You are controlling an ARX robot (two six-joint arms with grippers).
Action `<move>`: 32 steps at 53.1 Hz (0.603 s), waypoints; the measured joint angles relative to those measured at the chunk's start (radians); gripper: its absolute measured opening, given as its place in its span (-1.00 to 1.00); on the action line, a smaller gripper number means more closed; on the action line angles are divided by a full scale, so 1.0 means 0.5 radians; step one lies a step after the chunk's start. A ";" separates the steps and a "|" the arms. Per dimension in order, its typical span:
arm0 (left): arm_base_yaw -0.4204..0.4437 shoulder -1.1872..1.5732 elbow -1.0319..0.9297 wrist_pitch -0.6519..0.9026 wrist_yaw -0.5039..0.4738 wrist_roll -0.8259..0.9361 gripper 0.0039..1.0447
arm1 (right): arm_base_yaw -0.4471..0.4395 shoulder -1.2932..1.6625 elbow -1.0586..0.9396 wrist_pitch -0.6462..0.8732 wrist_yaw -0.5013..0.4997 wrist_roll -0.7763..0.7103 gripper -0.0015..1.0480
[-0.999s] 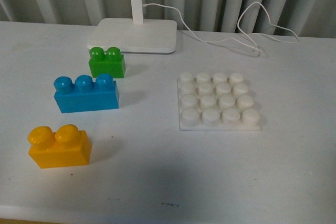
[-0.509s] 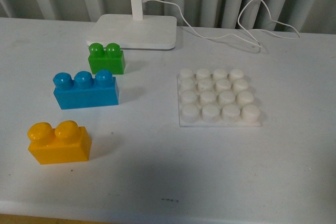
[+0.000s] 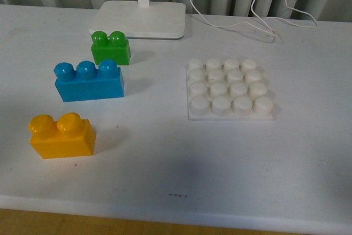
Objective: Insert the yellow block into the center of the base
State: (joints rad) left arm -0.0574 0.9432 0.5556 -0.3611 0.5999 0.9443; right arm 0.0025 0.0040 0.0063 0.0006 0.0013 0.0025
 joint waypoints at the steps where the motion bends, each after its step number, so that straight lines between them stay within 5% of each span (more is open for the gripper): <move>1: 0.006 0.030 0.025 -0.031 -0.004 0.040 0.89 | 0.000 0.000 0.000 0.000 0.000 0.000 0.82; 16: 0.054 0.747 0.615 -0.680 -0.227 0.896 0.89 | 0.000 0.000 0.000 0.000 0.000 0.000 0.82; 32: -0.016 1.228 0.820 -0.611 -0.498 1.123 0.89 | 0.000 0.000 0.000 0.000 0.000 0.000 0.82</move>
State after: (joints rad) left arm -0.0654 1.5570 0.9657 -0.6666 0.3508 1.5059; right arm 0.0025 0.0040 0.0063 0.0006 0.0013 0.0025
